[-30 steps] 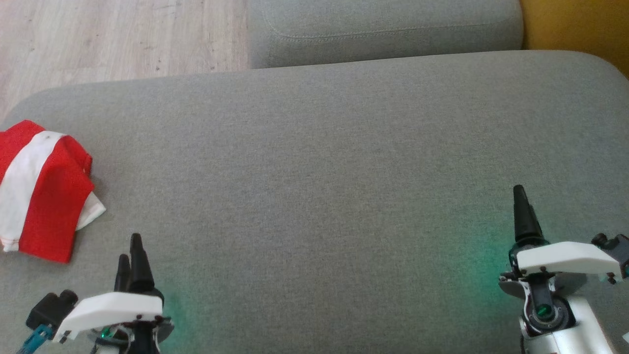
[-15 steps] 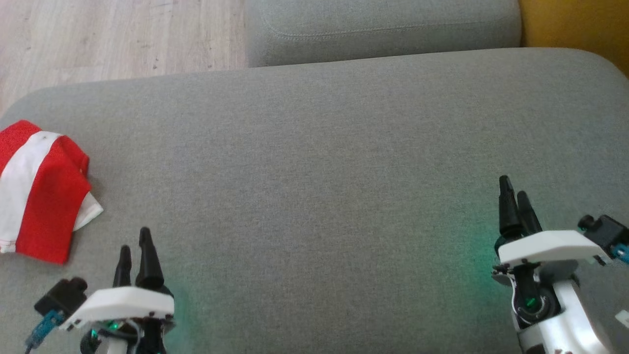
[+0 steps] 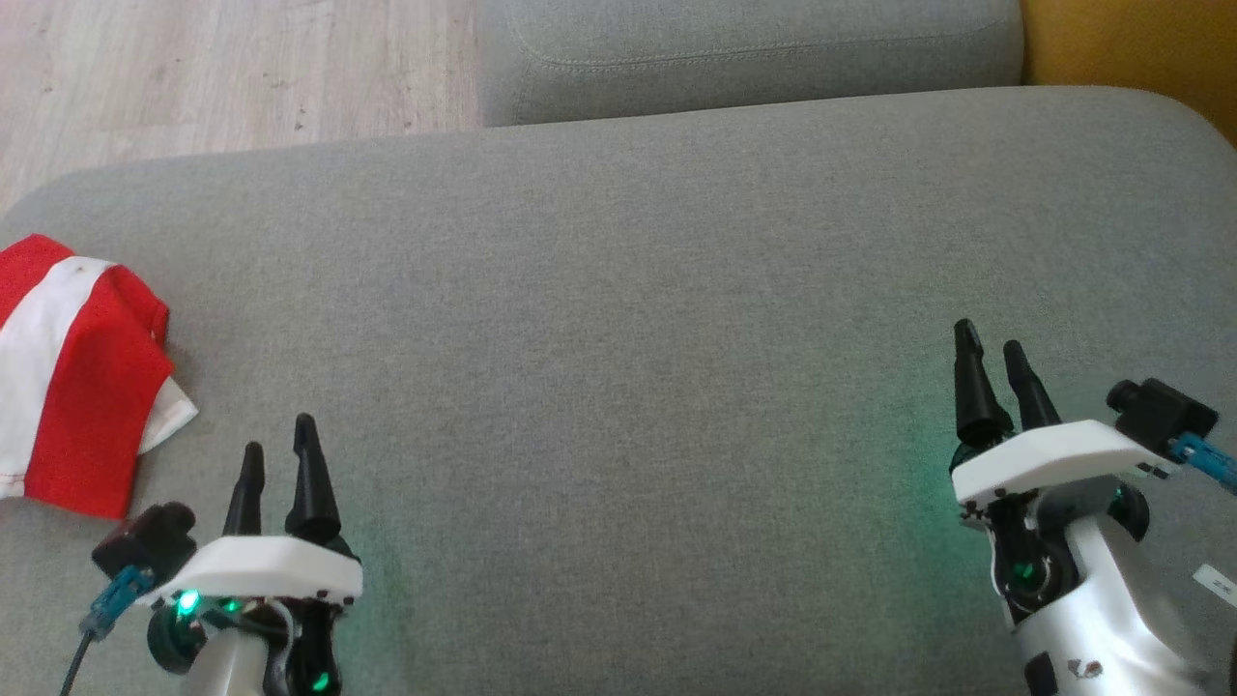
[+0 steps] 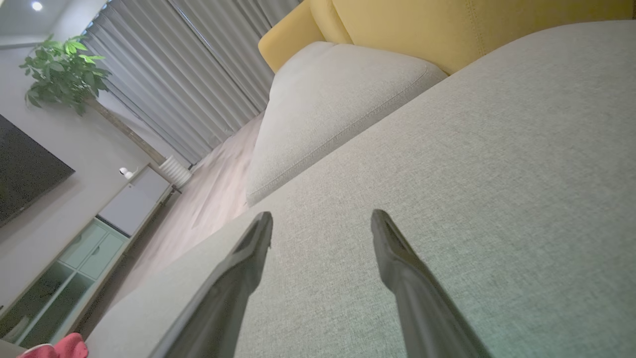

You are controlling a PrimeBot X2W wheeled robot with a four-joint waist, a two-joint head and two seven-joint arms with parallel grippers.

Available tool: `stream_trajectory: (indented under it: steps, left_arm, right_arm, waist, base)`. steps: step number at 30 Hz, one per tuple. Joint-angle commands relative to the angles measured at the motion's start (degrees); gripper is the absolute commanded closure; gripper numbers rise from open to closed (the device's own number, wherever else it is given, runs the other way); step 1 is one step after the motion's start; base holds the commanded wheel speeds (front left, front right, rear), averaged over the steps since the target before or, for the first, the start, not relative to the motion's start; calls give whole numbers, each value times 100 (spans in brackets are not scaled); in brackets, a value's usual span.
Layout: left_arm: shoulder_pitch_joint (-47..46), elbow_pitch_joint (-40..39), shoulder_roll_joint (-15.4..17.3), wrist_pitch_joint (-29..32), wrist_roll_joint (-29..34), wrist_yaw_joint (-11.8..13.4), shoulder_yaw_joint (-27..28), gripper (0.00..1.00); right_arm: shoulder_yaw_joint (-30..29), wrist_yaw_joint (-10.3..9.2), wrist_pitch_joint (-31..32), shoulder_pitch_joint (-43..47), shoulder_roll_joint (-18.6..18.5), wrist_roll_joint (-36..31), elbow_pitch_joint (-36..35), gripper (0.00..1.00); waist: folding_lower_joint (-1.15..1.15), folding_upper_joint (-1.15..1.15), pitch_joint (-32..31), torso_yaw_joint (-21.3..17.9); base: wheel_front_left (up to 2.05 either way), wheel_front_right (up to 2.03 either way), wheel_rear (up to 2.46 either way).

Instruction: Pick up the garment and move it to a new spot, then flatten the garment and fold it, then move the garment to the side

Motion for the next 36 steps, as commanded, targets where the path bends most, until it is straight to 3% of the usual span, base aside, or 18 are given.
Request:
stream_trajectory:
  steps: [1,24,36]
  left_arm:
    - [-356,-136,105,-101,195,-19,70,0]
    - [-522,260,35,-525,1926,-21,152,0]
    - [-417,386,-48,-712,2641,46,347,0]
  right_arm:
    - [121,-3,-112,-374,-61,-212,-95,0]
    - [593,-4,-534,-722,-76,-2007,545,0]
    - [437,-4,-720,-747,-30,-2874,768,0]
  waist:
    - [0,0,8,1]
    - [0,0,26,-42]
    - [0,0,-3,-60]
  base:
    - [0,0,0]
    - [0,0,0]
    - [0,0,0]
